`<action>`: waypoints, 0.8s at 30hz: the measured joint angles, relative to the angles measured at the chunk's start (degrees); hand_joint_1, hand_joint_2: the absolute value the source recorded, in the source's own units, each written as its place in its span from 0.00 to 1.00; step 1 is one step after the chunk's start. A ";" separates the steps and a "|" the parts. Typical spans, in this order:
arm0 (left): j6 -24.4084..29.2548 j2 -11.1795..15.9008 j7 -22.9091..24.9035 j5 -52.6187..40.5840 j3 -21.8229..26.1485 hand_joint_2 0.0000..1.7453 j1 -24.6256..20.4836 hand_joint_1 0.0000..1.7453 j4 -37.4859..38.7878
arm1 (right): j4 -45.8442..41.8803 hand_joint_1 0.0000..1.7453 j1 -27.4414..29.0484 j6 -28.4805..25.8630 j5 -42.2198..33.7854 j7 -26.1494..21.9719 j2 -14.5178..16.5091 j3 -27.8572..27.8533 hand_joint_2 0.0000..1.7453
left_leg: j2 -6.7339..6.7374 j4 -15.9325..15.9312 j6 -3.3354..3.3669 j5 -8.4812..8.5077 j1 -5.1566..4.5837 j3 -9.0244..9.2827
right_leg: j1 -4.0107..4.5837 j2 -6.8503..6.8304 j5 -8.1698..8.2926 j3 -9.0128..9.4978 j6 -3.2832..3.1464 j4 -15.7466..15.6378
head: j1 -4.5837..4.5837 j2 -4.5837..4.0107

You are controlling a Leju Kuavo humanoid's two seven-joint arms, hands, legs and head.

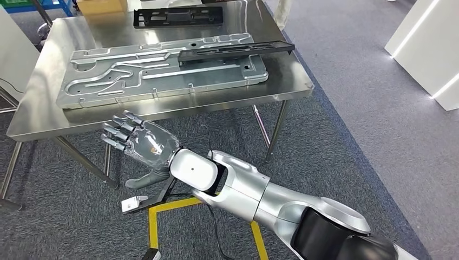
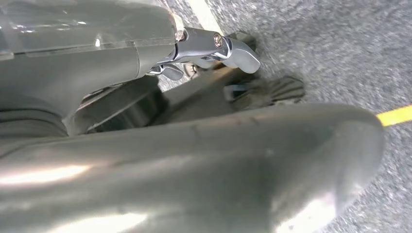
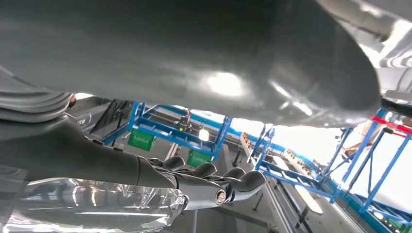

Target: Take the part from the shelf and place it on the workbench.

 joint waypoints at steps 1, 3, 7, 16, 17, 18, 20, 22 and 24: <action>-0.01 -0.01 -0.07 -0.02 0.00 0.00 -0.02 0.00 0.00 | -0.21 0.00 0.09 0.15 -0.47 -0.17 -0.02 -0.01 0.00 | -0.07 -2.03 0.40 -1.00 -0.07 1.16 | 0.09 0.06 0.24 -0.58 0.30 0.62 | 0.01 0.00; -0.12 0.04 -0.20 -0.11 0.00 0.00 0.02 0.00 0.00 | -0.41 0.00 0.46 0.49 -3.45 -1.78 -0.11 -0.17 0.00 | -0.17 -2.57 2.11 -1.42 -0.29 1.04 | 0.23 0.14 0.86 -0.98 0.82 0.97 | 0.03 0.00; -0.43 0.07 -0.36 -0.49 -0.04 0.00 0.03 0.00 0.00 | 0.49 0.00 3.17 4.27 -20.64 -10.10 -0.51 -2.74 0.25 | 0.07 -2.79 4.47 0.32 -0.27 -0.57 | -0.19 0.29 -3.92 -3.23 1.94 5.96 | 0.04 0.00; 0.47 0.33 -0.70 0.09 0.00 0.00 0.63 0.00 0.00 | 16.37 0.00 15.64 11.05 -48.51 -29.44 -0.28 -11.76 0.00 | -0.10 -2.79 4.53 3.48 -0.97 -4.17 | 0.59 0.64 -6.82 5.71 -0.18 1.45 | 0.03 0.00; 0.49 0.31 -0.73 0.10 0.00 0.00 0.65 0.00 0.00 | 16.73 0.00 15.95 11.04 -48.91 -29.67 -0.24 -12.05 0.00 | -0.08 -2.79 4.50 3.53 -0.94 -4.18 | 0.65 0.62 -7.26 6.25 -0.35 0.46 | 0.03 0.00; 0.49 0.31 -0.73 0.10 0.00 0.00 0.66 0.00 0.00 | 16.73 0.00 15.99 11.04 -48.92 -29.67 -0.24 -12.05 0.00 | -0.08 -2.79 4.49 3.54 -0.94 -4.20 | 0.65 0.61 -7.29 6.27 -0.36 0.41 | 0.03 0.00; 0.53 0.33 -0.84 0.15 0.01 0.00 0.75 0.00 0.00 | 17.32 0.00 16.70 10.97 -49.64 -30.02 -0.18 -12.64 0.00 | -0.08 -2.94 4.25 3.68 -0.90 -4.18 | 0.77 0.57 -6.95 6.33 -0.35 0.38 | 0.03 0.00; 0.75 0.43 -1.29 0.38 0.03 0.00 1.09 0.00 0.00 | 19.57 0.00 19.39 9.86 -51.73 -31.02 -0.05 -15.05 0.00 | -0.08 -3.06 3.48 3.69 -0.80 -4.14 | 0.93 0.35 -5.83 6.60 -0.63 -0.43 | 0.04 0.00; 1.08 0.66 -1.93 0.65 0.06 0.00 1.70 0.00 0.00 | 22.10 0.00 22.98 7.50 -53.18 -31.66 0.09 -18.24 0.00 | -0.06 -0.13 2.63 1.23 -0.77 -5.24 | 0.84 -0.21 -4.57 6.75 -1.23 -1.78 | 0.02 0.00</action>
